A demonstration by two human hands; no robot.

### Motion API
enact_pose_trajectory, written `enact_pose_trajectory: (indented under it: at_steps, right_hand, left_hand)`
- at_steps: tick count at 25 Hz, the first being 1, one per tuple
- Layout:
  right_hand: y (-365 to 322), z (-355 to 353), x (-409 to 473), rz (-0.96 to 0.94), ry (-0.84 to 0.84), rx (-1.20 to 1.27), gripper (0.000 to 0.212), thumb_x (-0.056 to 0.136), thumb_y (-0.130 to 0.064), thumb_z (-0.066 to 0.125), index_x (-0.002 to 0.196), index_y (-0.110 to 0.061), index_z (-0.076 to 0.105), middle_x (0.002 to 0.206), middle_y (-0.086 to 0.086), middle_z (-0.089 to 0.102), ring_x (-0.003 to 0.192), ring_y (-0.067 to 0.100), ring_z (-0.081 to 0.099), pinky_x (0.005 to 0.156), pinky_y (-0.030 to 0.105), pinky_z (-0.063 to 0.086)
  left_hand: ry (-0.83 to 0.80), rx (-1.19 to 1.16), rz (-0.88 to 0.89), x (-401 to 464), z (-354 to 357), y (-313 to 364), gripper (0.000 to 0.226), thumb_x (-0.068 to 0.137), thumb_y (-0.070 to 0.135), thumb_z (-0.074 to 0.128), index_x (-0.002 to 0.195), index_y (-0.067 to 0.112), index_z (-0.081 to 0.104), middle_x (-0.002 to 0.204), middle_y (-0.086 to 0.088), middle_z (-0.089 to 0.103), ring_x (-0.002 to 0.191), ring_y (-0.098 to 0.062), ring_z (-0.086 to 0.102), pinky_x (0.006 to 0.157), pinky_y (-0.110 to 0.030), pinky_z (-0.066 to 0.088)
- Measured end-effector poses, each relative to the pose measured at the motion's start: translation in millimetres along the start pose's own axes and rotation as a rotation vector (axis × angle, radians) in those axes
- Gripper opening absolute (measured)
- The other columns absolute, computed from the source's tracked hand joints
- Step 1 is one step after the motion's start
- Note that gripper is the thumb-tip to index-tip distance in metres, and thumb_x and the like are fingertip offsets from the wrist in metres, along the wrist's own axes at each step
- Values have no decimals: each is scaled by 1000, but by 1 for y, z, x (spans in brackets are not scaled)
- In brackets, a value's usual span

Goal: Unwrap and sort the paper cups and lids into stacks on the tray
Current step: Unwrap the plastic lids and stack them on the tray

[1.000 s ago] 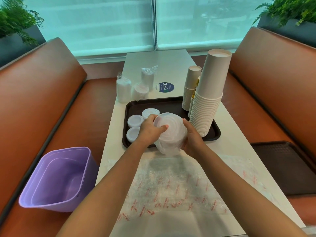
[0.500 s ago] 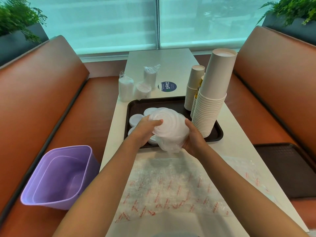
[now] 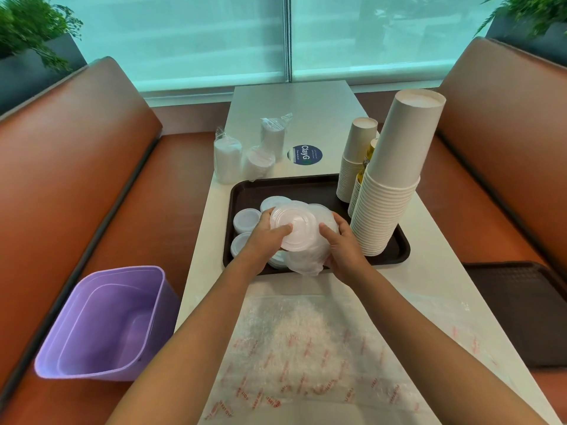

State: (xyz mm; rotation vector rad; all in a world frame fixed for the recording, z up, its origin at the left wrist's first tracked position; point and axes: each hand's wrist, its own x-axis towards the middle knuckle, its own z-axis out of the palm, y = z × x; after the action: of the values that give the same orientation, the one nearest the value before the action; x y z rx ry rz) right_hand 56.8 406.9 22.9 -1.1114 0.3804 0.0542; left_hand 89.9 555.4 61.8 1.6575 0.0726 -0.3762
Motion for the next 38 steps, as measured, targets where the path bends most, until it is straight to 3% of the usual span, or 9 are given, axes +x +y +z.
enact_pose_trajectory:
  at_steps: [4,8,14,20,23,27,31,35,38]
  right_hand:
    - [1,4,21,-65,29,14,37,97,-17,50,132,-26,41,128,5,52,115,27,55,95,50,50]
    - [5,4,55,-110,201,-42,35,96,-15,51,128,-26,43,135,8,49,121,29,50,101,55,44]
    - [3,10,89,-156,387,-113,35,95,-15,51,126,-28,42,134,4,47,123,26,47,104,51,42]
    - [3,15,107,-265,498,-224,42,96,-12,47,137,-17,36,139,6,42,127,23,42,102,31,38]
    - [4,18,116,-309,523,-238,43,97,-12,47,137,-18,35,140,5,40,127,21,41,98,26,36]
    - [4,21,125,-333,543,-273,46,97,-12,46,140,-16,31,143,8,37,129,21,39,97,23,36]
    - [6,21,131,-307,564,-268,47,97,-12,46,141,-17,30,143,9,38,129,23,39,95,22,36]
    - [7,19,135,-288,589,-250,46,98,-13,45,141,-16,31,142,9,39,128,23,41,93,21,35]
    - [6,19,137,-256,611,-213,46,98,-11,45,141,-14,32,142,9,40,127,22,42,87,15,35]
  left_hand:
    - [-55,-369,-86,16,-11,10,31,93,2,50,124,6,48,105,-7,60,94,-21,59,66,-28,58]
    - [97,-556,-67,52,-27,25,32,91,1,52,122,9,51,108,-9,61,95,-24,60,65,-28,56]
    - [455,223,152,114,-31,11,32,87,2,57,119,6,55,115,-11,61,103,-25,56,82,-23,41]
    - [192,865,475,156,-31,-15,53,84,-10,49,129,16,55,125,-9,53,117,-25,46,94,-27,38]
    - [-47,1168,519,166,-32,-26,57,88,4,52,138,29,46,127,-5,48,123,-21,41,102,-29,37]
    - [-201,1282,479,167,-38,-35,65,83,34,61,142,35,36,132,0,43,126,-18,36,103,-31,37]
    - [-151,1369,561,170,-37,-26,84,67,58,71,139,34,33,138,-3,29,131,-23,25,110,-38,23]
    - [-256,1384,292,189,-33,-13,118,57,59,79,148,36,6,152,-9,14,140,-31,17,113,-46,22]
    - [-358,1477,186,199,-26,-10,113,64,52,78,149,37,5,150,-8,24,134,-30,32,104,-45,36]
